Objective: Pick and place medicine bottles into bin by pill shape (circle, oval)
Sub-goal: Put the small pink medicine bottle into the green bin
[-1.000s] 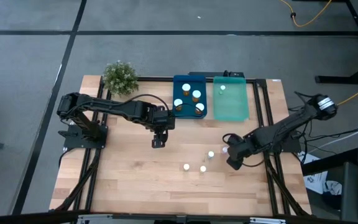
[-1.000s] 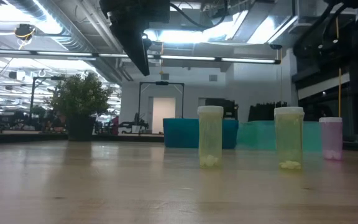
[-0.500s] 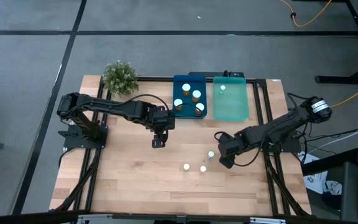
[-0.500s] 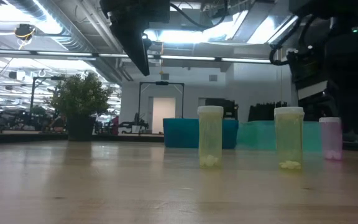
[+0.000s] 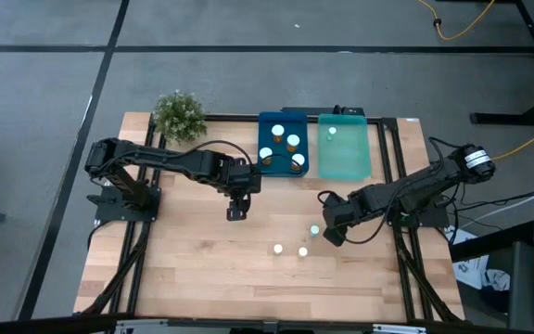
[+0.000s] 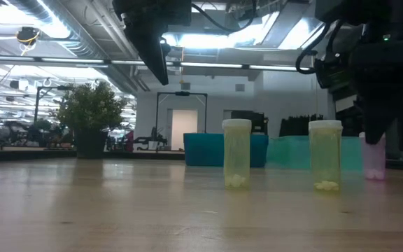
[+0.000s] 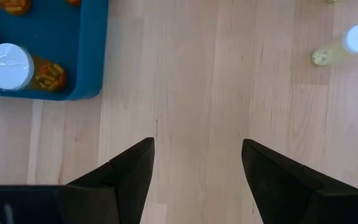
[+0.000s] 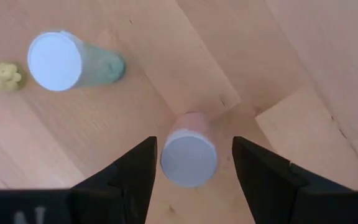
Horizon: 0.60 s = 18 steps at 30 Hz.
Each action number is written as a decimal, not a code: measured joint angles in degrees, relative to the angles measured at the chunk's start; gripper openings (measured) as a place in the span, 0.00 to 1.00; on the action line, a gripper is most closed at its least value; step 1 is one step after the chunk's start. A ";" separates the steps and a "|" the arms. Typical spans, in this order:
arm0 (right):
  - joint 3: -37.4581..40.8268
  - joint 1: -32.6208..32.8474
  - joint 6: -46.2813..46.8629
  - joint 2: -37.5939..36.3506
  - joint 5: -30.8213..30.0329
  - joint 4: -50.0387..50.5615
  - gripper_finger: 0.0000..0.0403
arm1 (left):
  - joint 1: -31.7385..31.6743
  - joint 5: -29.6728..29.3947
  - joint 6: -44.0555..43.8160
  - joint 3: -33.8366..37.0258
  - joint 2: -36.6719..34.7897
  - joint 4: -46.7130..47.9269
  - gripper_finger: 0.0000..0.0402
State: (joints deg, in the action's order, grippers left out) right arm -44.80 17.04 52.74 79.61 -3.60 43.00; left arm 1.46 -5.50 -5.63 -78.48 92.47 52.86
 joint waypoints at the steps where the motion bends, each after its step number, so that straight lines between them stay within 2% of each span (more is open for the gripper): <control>1: 0.00 0.00 -0.49 0.00 0.02 0.00 0.52 | 0.00 -0.02 0.00 0.00 0.00 0.00 0.58; 4: 0.00 0.00 -0.75 0.00 0.02 0.00 0.47 | 0.00 -0.02 0.00 0.00 0.00 0.00 0.58; 11: 0.00 0.02 -4.08 -0.08 -0.81 0.04 0.28 | 0.00 -0.02 0.00 0.00 0.00 0.00 0.58; 15: -0.45 -0.67 -9.64 -1.27 -1.55 3.22 0.28 | 0.00 -0.02 0.00 0.00 0.00 -0.02 0.58; 18: -3.22 -2.31 -9.75 -2.51 -5.86 10.15 0.29 | 0.02 -0.02 0.00 0.00 0.00 -0.04 0.58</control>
State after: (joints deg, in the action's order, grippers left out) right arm -48.02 14.72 42.99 77.11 -9.45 53.15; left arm 1.47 -5.52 -5.63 -78.48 92.47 52.82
